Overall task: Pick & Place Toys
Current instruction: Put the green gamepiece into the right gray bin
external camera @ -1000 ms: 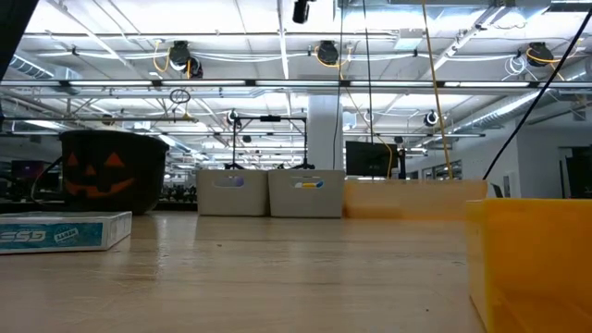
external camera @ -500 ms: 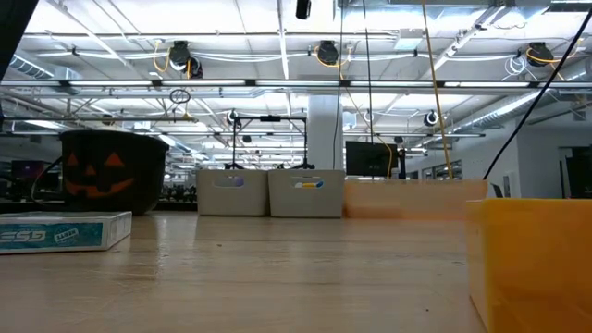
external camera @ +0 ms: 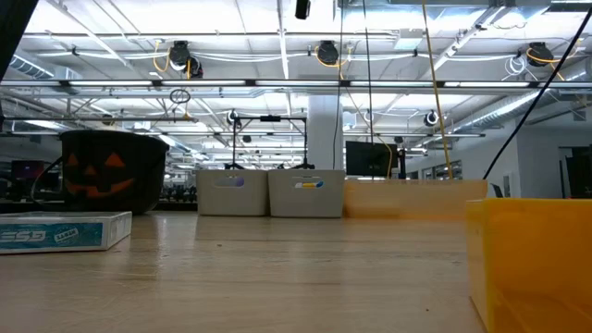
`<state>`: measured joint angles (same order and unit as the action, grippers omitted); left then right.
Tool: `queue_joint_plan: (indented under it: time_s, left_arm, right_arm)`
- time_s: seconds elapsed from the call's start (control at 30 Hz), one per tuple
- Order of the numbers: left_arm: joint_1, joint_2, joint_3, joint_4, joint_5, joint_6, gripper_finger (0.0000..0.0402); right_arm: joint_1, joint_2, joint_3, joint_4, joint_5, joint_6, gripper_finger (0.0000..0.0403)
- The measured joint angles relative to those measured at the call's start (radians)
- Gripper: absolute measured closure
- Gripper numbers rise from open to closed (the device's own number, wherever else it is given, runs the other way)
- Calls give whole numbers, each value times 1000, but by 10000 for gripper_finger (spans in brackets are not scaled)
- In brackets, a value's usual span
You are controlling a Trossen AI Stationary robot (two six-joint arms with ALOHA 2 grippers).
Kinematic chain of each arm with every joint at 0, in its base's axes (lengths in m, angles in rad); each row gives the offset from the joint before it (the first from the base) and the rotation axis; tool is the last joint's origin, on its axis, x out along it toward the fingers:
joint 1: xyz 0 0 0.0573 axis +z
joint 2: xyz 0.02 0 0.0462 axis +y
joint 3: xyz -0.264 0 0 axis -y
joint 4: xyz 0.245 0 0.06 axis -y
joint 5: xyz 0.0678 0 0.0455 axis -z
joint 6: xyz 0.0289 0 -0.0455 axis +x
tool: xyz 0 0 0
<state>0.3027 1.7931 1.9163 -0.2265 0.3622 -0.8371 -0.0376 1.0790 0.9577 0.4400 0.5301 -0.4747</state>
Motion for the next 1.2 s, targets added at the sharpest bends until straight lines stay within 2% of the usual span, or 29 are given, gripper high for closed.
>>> queue_joint_plan:
  time_s: [0.53,1.2]
  left_arm:
    - [0,0,0,-11,3,22,222]
    - [0,0,0,-28,1,25,222]
  right_arm:
    - [0,0,0,6,-8,19,235]
    - [0,-1,0,22,-8,14,269]
